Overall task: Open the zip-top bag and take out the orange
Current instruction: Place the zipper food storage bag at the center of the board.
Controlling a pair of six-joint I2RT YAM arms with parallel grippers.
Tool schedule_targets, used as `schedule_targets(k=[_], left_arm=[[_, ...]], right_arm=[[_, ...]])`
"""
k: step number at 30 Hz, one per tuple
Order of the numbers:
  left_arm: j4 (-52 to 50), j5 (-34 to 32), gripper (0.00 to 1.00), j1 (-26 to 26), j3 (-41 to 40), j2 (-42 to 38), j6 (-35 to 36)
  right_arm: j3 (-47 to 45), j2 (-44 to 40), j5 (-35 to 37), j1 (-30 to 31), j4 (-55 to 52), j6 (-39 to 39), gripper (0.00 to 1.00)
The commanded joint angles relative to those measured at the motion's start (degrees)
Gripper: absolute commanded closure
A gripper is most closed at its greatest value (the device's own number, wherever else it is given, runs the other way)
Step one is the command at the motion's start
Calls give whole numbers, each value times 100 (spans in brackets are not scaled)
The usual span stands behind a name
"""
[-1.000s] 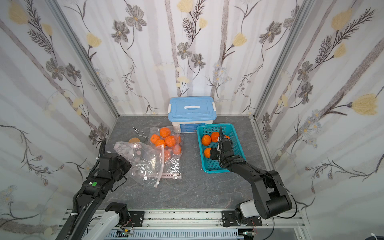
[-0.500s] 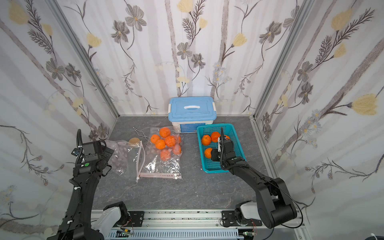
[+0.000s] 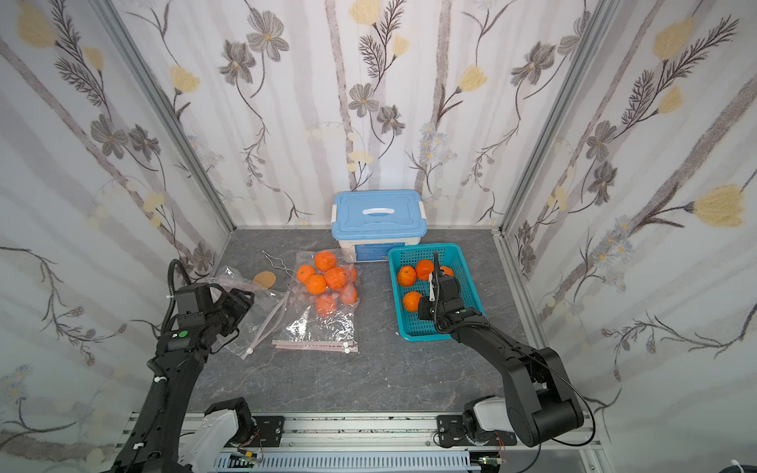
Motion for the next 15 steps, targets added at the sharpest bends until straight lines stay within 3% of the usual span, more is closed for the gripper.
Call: schedule_targets(k=[1,9,15], left_arm=[[34,507,35,-245,66,56,421],[106,1281,40,-737,50,660,521],[-416,883,36,-1955,303,815,1037]], right_arm=[[81,185,-249,21,36,18,80],[599,989,-853,76,438,131,83],[1075,1199,-682,72,327,143,80]])
